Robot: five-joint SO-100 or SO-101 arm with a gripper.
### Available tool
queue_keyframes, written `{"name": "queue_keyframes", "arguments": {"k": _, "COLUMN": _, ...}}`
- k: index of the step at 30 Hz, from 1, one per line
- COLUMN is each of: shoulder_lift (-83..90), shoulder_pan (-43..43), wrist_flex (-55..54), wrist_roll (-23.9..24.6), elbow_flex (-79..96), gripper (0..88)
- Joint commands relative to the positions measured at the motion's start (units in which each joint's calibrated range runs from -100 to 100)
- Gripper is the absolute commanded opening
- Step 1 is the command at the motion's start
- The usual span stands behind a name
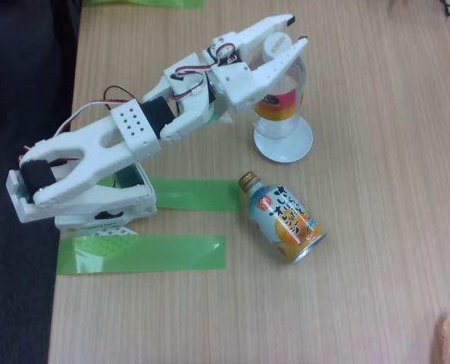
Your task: Pick up the plastic bottle and stand it up on the white place
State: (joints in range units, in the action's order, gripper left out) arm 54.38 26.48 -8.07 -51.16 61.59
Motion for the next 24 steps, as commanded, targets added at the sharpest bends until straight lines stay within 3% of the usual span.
{"name": "queue_keyframes", "arguments": {"k": 1, "shoulder_lift": -0.07, "shoulder_pan": 0.26, "wrist_flex": -1.03, "wrist_roll": -0.82, "elbow_flex": -0.52, "gripper": 7.3}}
{"name": "queue_keyframes", "arguments": {"k": 8, "shoulder_lift": -3.26, "shoulder_pan": 0.26, "wrist_flex": -1.46, "wrist_roll": -0.82, "elbow_flex": -1.52, "gripper": 7.3}}
{"name": "queue_keyframes", "arguments": {"k": 16, "shoulder_lift": -11.66, "shoulder_pan": 0.26, "wrist_flex": -13.39, "wrist_roll": -0.88, "elbow_flex": -2.33, "gripper": 7.3}}
{"name": "queue_keyframes", "arguments": {"k": 24, "shoulder_lift": -12.42, "shoulder_pan": 0.26, "wrist_flex": -13.65, "wrist_roll": -0.88, "elbow_flex": -2.15, "gripper": 7.3}}
